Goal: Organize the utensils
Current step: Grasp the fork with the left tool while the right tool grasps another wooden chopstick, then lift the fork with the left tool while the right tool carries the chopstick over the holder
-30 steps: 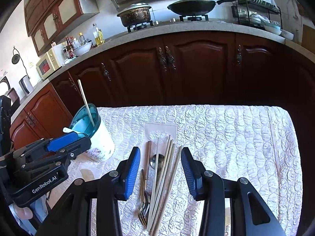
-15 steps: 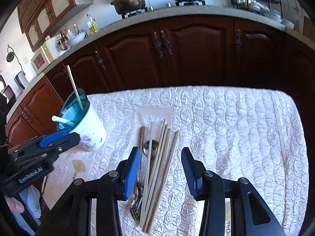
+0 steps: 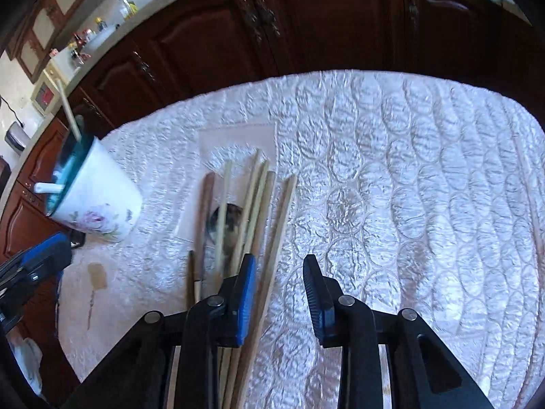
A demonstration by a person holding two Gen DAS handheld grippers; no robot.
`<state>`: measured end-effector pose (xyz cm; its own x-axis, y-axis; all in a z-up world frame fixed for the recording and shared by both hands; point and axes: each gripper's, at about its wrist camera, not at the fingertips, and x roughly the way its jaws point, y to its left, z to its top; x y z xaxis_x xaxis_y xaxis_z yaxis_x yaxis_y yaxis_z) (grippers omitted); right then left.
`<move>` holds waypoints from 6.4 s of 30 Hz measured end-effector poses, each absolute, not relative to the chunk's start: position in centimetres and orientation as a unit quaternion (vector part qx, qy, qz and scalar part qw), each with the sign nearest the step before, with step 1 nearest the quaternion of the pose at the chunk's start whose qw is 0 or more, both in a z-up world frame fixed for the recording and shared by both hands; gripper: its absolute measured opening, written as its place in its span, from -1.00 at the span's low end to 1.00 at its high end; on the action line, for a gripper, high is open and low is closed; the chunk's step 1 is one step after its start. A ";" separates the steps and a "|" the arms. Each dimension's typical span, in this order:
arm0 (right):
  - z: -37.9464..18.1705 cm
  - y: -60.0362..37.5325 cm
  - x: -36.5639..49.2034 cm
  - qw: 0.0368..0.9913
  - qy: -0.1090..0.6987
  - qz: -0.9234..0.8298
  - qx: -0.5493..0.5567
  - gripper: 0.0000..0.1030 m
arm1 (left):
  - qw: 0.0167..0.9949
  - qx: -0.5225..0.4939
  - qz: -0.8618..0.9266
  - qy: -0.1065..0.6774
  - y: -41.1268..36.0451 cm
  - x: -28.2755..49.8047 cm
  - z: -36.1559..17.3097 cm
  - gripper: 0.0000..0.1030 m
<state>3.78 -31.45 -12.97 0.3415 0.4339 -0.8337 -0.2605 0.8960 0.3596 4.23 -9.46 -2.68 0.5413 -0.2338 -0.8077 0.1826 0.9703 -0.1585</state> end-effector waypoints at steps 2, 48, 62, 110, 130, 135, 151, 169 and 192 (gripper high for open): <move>-13.5 -31.1 4.2 0.812 0.538 0.213 0.077 -0.52 | 0.877 -0.026 -0.118 0.466 -9.4 4.3 -2.9 -0.25; -15.0 -32.9 11.6 0.789 0.568 0.216 0.091 -0.57 | 0.834 -0.040 -0.102 0.541 -16.8 15.6 -10.7 -0.26; -12.7 -31.1 13.5 0.801 0.548 0.223 0.088 -0.90 | 0.843 -0.064 -0.126 0.518 -15.5 15.2 -9.2 -0.77; 5.2 -35.7 -1.4 0.889 0.366 0.262 0.080 -0.91 | 0.892 -0.097 -0.243 0.368 -8.8 -1.2 8.7 -0.82; 5.2 -35.4 -0.4 0.886 0.371 0.265 0.086 -0.91 | 0.887 -0.122 -0.218 0.387 -5.8 -0.6 8.2 -0.83; 6.5 -34.4 -0.2 0.885 0.362 0.279 0.085 -0.91 | 0.901 -0.111 -0.212 0.360 -4.5 -0.8 11.3 -0.83; 15.5 -25.6 3.9 0.882 0.276 0.363 0.120 -0.91 | 0.947 -0.091 -0.116 0.286 3.2 2.0 18.3 -0.83; 10.1 -13.6 9.3 0.870 0.310 0.379 0.056 -0.91 | 0.940 -0.077 -0.051 0.329 5.2 8.7 11.1 -0.82; 7.2 -13.3 9.6 0.850 0.345 0.394 0.052 -0.91 | 0.928 -0.105 -0.101 0.342 5.0 9.1 12.1 -0.82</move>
<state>9.56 -13.26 7.22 0.4516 0.7065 -0.5449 -0.6345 0.6837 0.3606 9.07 4.96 12.06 0.7459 -0.2592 -0.6136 0.1156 0.9576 -0.2639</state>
